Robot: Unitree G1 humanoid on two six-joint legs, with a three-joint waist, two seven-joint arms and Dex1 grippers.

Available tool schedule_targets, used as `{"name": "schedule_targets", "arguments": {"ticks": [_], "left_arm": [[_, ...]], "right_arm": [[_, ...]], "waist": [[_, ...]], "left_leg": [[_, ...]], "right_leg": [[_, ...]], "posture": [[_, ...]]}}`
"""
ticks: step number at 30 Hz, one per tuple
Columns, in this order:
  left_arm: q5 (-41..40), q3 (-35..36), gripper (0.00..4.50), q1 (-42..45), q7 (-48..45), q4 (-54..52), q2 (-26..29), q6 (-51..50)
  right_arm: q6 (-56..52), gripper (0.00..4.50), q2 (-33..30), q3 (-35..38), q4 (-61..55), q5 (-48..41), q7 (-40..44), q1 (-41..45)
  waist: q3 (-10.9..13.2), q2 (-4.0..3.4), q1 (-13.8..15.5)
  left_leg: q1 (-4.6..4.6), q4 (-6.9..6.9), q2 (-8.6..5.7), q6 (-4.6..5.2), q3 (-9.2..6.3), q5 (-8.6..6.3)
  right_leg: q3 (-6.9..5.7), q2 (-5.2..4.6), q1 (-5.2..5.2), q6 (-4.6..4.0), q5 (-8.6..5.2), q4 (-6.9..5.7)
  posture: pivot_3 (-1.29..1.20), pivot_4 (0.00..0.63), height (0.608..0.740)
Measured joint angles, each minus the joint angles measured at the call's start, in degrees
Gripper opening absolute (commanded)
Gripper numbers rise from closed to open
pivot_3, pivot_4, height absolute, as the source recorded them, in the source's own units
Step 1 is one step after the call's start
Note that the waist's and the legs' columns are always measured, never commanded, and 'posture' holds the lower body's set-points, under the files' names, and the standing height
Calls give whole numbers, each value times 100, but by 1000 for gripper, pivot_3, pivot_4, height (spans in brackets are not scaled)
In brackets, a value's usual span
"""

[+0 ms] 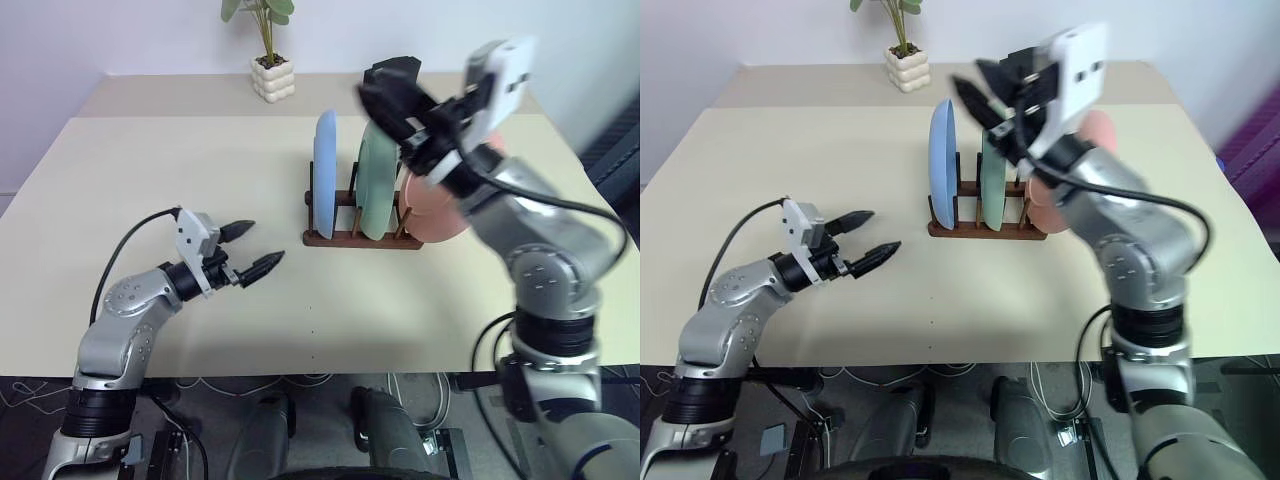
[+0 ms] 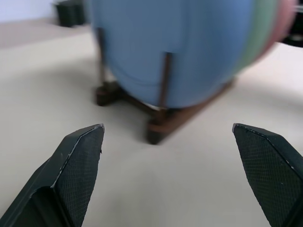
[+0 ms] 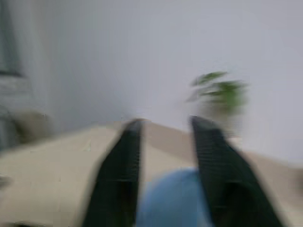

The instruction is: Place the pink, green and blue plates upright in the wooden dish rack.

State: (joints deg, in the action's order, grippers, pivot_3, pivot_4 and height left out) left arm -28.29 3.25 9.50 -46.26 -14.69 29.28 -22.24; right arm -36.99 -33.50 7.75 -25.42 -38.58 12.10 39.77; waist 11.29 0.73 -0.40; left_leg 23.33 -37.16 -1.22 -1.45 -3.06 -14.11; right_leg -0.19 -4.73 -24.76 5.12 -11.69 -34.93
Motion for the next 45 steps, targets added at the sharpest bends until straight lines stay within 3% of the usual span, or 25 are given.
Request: {"name": "schedule_targets", "arguments": {"ticks": [4, 10, 16, 32, 39, 45], "left_arm": [[15, -460, 4500, -48, -119, -266, -61, -106], [28, -943, 4500, 84, -203, -306, -332, -141], [94, -951, 4500, 190, -321, -19, -338, -67], [208, -948, 4500, -26, -419, 109, -377, 276], [409, -906, 4500, 51, -237, 320, -481, 456], [1036, -395, 4500, 434, 351, 1479, -315, 1165]], "right_arm": [[13, 19, -808, 458, 280, 798, -42, -555], [-257, 19, -1191, 1003, 415, 1664, -355, -1506], [-513, 19, -1085, 667, 190, 1796, -27, -2009], [-585, 19, -777, 311, -177, 1746, 605, -1729], [-354, 19, -773, 674, 166, 2032, 537, -2125], [410, 19, -547, 1116, 985, 2031, 937, -2966]], "waist": [[0, 4, -22], [1, 2, -39], [0, 0, -42], [0, 2, -16], [-1, 3, 0], [-1, 3, -32]], "left_leg": [[-1, 3, 1, 1, 5, -1], [-5, 3, 3, 1, 8, -1], [-5, 1, 4, 2, 8, -1], [-2, -2, 3, 2, 5, -1], [-3, -4, 1, 2, 5, -1], [-8, -3, 1, 2, 6, -1]], "right_leg": [[1, 3, -1, -1, 0, 2], [3, 8, -2, -2, 0, -3], [3, 11, -2, -1, 0, -5], [2, 7, -2, -1, 0, -4], [2, 7, 0, -1, 0, -5], [1, 10, 3, 1, 1, -9]], "posture": [[0, 150, 739], [0, 150, 739], [0, 150, 739], [0, 150, 739], [0, 150, 739], [0, 150, 739]]}}
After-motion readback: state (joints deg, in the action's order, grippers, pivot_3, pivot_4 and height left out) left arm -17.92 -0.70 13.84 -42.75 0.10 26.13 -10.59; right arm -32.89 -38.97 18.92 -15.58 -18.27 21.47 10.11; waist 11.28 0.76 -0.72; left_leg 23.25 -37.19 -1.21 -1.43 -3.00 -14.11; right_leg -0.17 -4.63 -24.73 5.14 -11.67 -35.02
